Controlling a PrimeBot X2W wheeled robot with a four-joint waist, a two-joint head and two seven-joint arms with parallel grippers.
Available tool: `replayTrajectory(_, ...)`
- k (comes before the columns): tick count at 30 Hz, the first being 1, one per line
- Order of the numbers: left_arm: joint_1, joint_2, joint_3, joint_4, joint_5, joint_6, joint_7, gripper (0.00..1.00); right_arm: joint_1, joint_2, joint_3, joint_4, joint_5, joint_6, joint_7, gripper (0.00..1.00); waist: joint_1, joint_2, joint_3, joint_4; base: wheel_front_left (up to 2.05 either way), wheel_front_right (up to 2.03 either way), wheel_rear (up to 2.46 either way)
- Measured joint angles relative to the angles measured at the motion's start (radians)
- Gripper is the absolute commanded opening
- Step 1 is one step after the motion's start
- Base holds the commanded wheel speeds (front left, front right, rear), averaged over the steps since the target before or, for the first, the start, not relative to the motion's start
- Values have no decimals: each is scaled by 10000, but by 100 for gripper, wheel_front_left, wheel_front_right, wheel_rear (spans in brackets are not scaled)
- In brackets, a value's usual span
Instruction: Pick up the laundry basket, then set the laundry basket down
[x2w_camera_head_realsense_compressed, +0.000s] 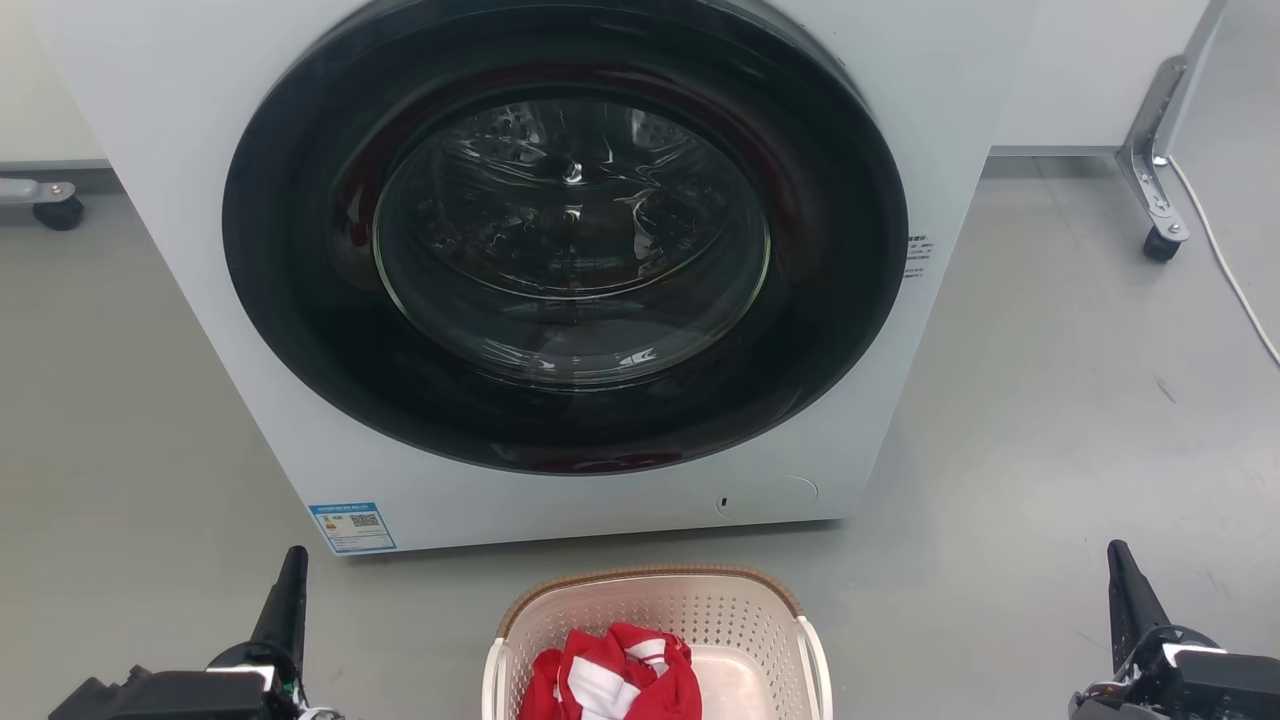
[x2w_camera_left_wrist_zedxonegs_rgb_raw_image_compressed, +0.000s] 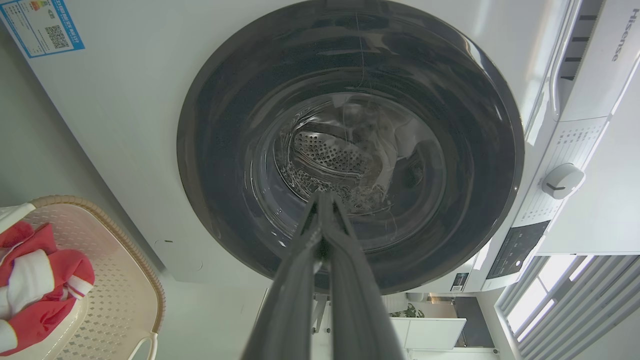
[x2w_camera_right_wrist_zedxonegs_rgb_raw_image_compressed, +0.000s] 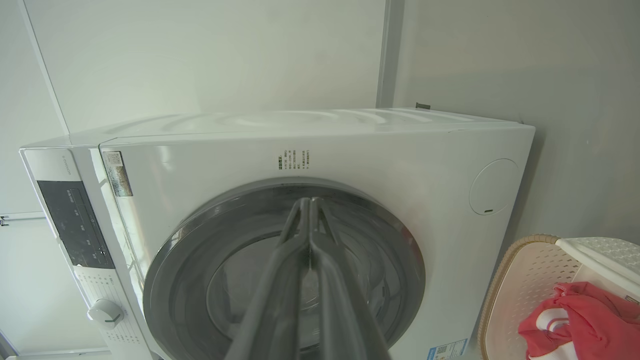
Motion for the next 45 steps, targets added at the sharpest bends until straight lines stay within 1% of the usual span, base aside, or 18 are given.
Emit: replayTrajectory(45, 0, -2, 0, 4, -2, 0, 0, 0, 0, 0, 2, -4, 0, 0, 0, 0, 0, 0, 1, 1, 0, 0, 0)
